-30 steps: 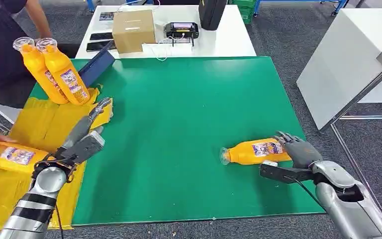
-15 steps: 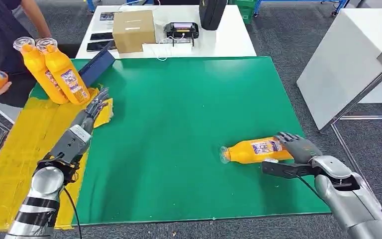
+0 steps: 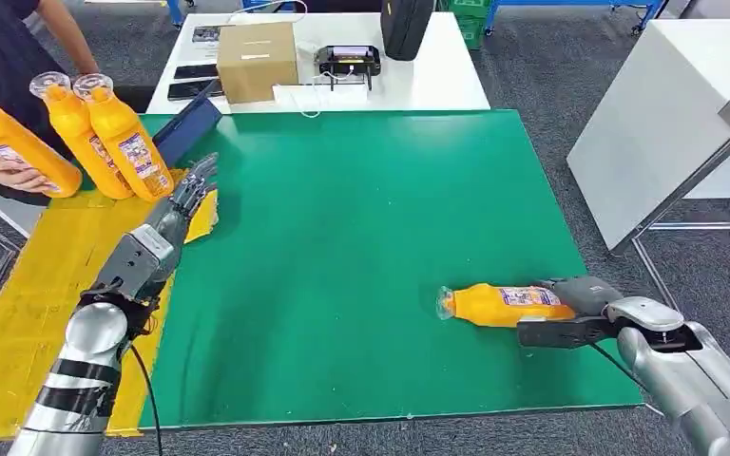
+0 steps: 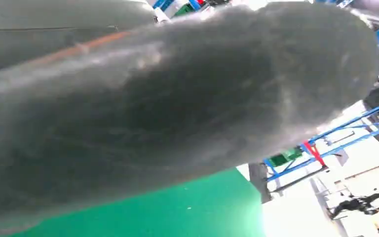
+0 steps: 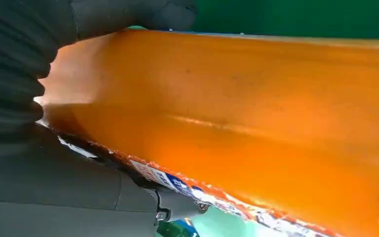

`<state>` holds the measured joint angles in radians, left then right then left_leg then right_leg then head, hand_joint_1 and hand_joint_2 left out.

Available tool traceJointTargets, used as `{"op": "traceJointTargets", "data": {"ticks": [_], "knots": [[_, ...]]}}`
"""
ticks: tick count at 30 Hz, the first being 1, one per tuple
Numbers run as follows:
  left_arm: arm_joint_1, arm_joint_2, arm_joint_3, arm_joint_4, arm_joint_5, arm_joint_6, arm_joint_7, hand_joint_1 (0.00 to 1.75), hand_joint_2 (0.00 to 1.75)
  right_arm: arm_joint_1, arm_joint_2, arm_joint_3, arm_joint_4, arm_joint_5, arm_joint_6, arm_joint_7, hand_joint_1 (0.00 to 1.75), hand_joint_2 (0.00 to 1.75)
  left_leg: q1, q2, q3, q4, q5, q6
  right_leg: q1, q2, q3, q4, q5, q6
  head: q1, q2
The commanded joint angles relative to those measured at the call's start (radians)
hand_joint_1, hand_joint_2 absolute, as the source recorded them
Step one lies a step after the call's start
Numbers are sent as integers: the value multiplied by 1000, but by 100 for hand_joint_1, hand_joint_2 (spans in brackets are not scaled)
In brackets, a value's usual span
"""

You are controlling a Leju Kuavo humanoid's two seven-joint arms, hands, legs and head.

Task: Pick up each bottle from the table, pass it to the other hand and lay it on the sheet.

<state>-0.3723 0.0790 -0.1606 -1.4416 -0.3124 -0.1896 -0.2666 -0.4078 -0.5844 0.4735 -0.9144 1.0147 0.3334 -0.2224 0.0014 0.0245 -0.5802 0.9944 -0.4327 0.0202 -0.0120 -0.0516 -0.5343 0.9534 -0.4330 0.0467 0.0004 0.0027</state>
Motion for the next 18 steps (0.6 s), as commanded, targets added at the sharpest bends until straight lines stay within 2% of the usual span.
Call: {"op": "traceJointTargets", "data": {"ticks": [1,3,4,14,15,18], "knots": [[-74,-24,-54,104,17,-1,-5,0,0,56,10,145,60,-34,38,23,175,175,2,-4,3,-1,1,-1,1,-1,5,-2,0,-1,0,0],[-47,-24,-35,83,71,-26,47,0,0,84,67,66,42,-118,0,71,175,175,2,-4,4,-1,1,-1,2,0,6,-3,0,-2,0,0],[-35,-17,-30,82,75,-27,44,0,0,86,74,66,38,-120,2,80,175,175,2,-4,5,-1,0,-1,2,0,7,-3,0,-1,0,0],[-27,-11,-26,82,80,-29,35,0,0,87,67,66,34,-120,1,85,175,175,3,-2,8,-1,0,-1,2,2,9,-2,0,-1,0,0],[-23,-16,-18,81,100,-35,40,0,0,97,92,18,32,-168,-24,81,175,175,3,-3,7,-2,1,-2,2,2,9,-3,1,-2,0,0],[115,-2,45,-47,256,-97,119,0,0,201,328,-262,-202,-448,-122,117,175,175,3,2,11,-4,0,-2,3,7,11,-4,1,-2,0,0]]}}
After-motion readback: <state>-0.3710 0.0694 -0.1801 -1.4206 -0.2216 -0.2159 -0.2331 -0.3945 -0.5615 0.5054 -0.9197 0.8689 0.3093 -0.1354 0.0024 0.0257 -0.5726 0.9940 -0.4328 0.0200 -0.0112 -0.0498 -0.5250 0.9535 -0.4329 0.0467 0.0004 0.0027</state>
